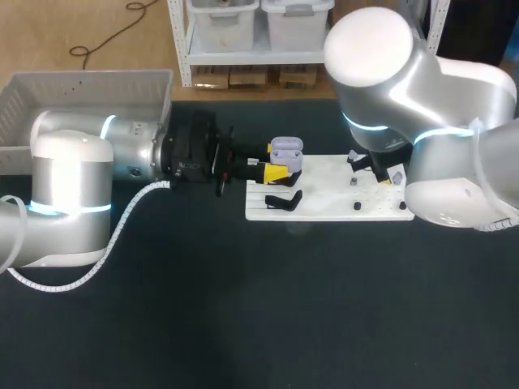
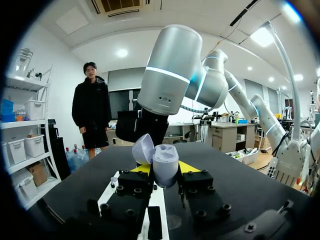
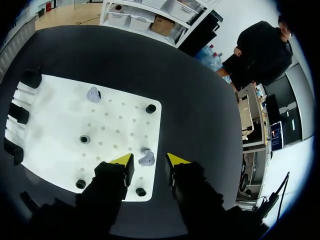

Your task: Pick up each earbud case from the left stands, insert the matching earbuds, close the lid, and place the case in the box.

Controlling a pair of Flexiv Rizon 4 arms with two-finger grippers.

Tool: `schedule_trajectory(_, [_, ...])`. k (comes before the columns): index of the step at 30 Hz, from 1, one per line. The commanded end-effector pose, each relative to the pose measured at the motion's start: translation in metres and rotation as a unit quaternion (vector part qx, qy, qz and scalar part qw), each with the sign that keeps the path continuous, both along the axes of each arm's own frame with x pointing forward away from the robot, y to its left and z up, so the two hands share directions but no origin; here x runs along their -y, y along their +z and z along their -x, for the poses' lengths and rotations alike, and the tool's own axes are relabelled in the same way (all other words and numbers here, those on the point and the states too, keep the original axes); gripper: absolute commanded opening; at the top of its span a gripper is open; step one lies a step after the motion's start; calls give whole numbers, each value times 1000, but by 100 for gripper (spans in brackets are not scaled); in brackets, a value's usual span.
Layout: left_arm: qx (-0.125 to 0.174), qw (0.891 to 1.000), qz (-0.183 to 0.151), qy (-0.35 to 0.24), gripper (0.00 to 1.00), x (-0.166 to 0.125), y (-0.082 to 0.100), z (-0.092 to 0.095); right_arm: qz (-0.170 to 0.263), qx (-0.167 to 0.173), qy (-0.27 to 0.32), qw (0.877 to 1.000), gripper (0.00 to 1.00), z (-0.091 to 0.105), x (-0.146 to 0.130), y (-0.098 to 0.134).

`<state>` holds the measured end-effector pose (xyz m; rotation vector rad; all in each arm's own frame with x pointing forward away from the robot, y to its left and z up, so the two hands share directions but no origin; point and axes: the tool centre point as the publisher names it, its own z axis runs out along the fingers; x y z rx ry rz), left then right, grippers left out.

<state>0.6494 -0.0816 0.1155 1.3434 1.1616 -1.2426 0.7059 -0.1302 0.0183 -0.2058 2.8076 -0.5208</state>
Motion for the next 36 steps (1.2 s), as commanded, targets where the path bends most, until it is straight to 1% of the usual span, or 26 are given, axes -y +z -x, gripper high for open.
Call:
schedule_trajectory(1, [0,1000,0,0,0,0,-1,-1,2,2,-1,1000,38,-1,0,-3])
schedule_trajectory(21, [0,1000,0,0,0,0,-1,-1,7,-5,2,1000,24,-1,1,-6])
schedule_trajectory(29, [0,1000,0,0,0,0,-1,-1,7,-7,2,1000,23,0,1,-7])
schedule_trajectory(30, [0,1000,0,0,0,0,-1,-1,7,-7,2,1000,21,0,1,-8])
schedule_trajectory(34, [0,1000,0,0,0,0,-1,-1,8,-8,3,1000,0,0,1,-9])
schedule_trajectory(36, [0,1000,0,0,0,0,-1,-1,10,-9,4,1000,0,0,1,-9])
